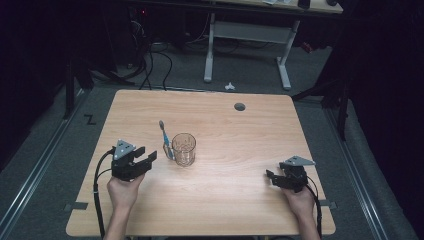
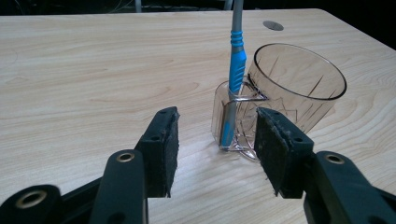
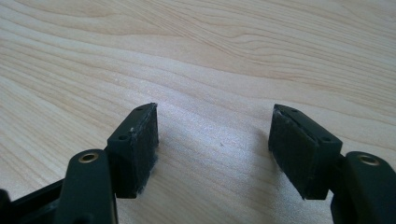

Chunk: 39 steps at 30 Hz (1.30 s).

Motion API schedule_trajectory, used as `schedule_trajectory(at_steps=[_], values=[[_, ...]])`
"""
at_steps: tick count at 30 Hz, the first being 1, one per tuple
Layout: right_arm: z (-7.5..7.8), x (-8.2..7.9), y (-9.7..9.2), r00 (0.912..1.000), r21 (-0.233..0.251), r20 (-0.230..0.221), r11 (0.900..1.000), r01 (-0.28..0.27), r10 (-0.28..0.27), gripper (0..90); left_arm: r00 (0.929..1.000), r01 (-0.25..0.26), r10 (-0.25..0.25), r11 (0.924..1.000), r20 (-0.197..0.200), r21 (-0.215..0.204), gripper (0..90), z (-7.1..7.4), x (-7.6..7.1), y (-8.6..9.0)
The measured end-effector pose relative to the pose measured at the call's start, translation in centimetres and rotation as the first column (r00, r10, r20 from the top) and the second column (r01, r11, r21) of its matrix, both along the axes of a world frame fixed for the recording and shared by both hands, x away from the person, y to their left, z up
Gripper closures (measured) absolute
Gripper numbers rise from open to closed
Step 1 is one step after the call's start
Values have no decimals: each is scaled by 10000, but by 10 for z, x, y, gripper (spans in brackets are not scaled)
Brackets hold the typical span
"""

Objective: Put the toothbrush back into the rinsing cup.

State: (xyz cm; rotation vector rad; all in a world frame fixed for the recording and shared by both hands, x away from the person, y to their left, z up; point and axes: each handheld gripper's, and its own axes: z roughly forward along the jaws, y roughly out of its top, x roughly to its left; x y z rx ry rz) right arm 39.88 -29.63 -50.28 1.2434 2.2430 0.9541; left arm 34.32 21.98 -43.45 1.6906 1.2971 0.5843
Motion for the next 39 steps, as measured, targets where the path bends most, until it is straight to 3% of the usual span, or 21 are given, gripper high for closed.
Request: schedule_trajectory(at_steps=[12, 39], values=[[0, 0, 0, 10000, -2, 3, 10000, 1, -1, 337, 9998, -113, 116, 9999, -191, 122, 502, -7, -5, 4], [0, 0, 0, 10000, 0, 2, 10000, 2, -2, 337, 9970, -455, 451, 9990, -630, -44, 502, -26, -10, 13]])
